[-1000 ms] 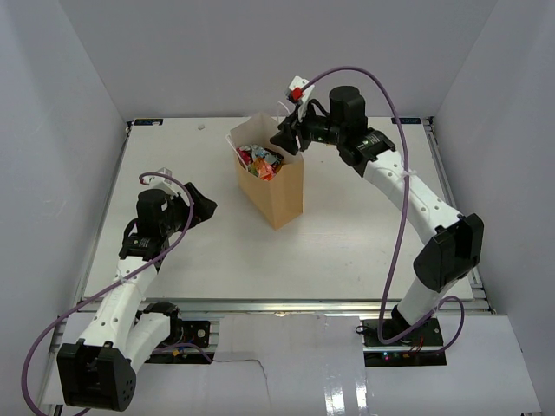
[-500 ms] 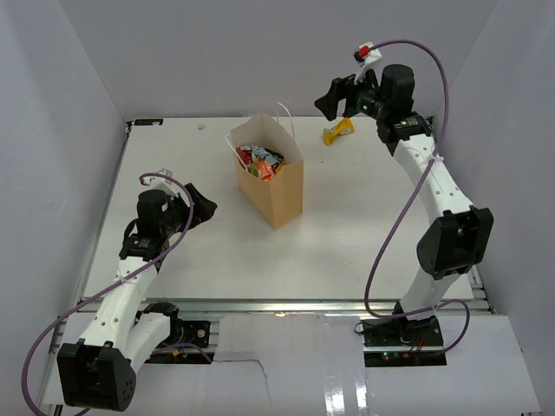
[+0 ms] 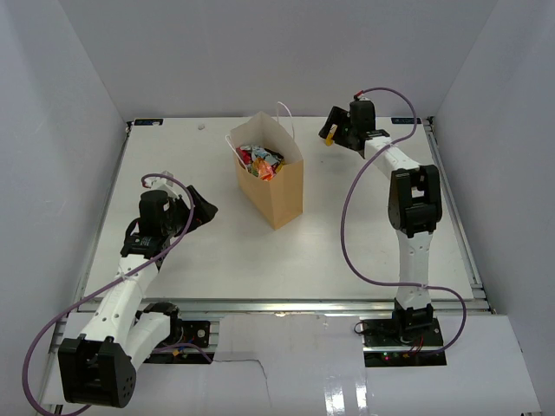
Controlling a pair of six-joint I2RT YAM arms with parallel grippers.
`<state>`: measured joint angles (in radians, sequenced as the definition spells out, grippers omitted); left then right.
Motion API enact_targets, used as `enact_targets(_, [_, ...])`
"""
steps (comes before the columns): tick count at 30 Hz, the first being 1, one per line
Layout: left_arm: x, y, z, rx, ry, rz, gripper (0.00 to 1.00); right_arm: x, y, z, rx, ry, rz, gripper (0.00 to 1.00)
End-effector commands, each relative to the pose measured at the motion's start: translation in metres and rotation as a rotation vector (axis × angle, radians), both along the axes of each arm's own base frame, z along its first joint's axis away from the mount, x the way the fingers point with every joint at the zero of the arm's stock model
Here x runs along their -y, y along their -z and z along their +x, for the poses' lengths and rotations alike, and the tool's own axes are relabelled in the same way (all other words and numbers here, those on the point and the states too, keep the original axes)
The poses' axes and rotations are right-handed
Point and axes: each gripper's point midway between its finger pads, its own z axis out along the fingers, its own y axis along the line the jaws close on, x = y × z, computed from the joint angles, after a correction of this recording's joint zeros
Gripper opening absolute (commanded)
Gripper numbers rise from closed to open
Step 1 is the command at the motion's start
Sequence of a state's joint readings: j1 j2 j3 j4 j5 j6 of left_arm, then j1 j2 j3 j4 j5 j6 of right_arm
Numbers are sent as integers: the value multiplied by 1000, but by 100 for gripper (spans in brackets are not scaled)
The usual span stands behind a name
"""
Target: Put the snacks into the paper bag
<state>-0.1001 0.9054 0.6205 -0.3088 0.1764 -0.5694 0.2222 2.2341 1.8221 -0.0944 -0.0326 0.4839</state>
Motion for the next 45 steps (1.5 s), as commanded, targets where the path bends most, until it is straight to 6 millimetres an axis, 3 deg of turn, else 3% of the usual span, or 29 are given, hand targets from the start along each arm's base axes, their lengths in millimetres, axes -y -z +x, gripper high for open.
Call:
enact_targets(1, [0,3,-3,-18,-12,-21,98,19,-51,35,118,211,93,93])
enact_targets(5, [0,2,1,-37,-15,-14,98,28,-14,44,62,326,119,96])
enact_targets(10, [1,10,3,-77,-11,-18,98,27,7,64,75,413,252,95])
enact_targets(11, [2,11,3,-85,-9,-19,98,23,7,68,82,411,280,90])
enact_targets(15, [1,8,4,-97,-12,-14,98,12,4,82,118,400,370,90])
enact_targets(19, [1,9,3,-110,-20,-20,98,14,2,95,168,428,389,90])
enact_targets(22, [2,10,1,-121,-23,-28,98,13,22,97,151,437,382,90])
enact_targets(25, [2,9,0,-129,-25,-31,98,12,38,96,130,440,379,100])
enact_targets(29, [2,8,-1,-142,-25,-33,98,13,57,95,104,465,376,70])
enact_targets(33, [2,8,-3,-149,-38,-42,98,17,71,92,81,478,368,51])
enact_targets(35, [2,7,-3,-147,-43,-48,98,19,70,90,75,478,377,43])
enact_targets(39, [1,8,0,-147,-44,-41,98,22,46,91,139,374,369,33])
enact_targets(40, [1,7,2,-139,-41,-41,98,13,24,90,180,280,379,31])
enact_targets(41, [2,8,3,-140,-37,-40,98,20,17,89,205,233,339,28])
enact_targets(42, [2,6,6,-127,-37,-39,98,5,8,79,205,91,356,26])
enact_targets(43, [3,7,7,-124,-32,-40,98,3,-18,76,263,16,354,21])
enact_targets(44, [3,7,8,-121,-30,-41,98,10,-24,71,291,-50,299,19])
enact_targets(45, [3,6,10,-106,-28,-42,98,1,-32,59,294,-159,308,17])
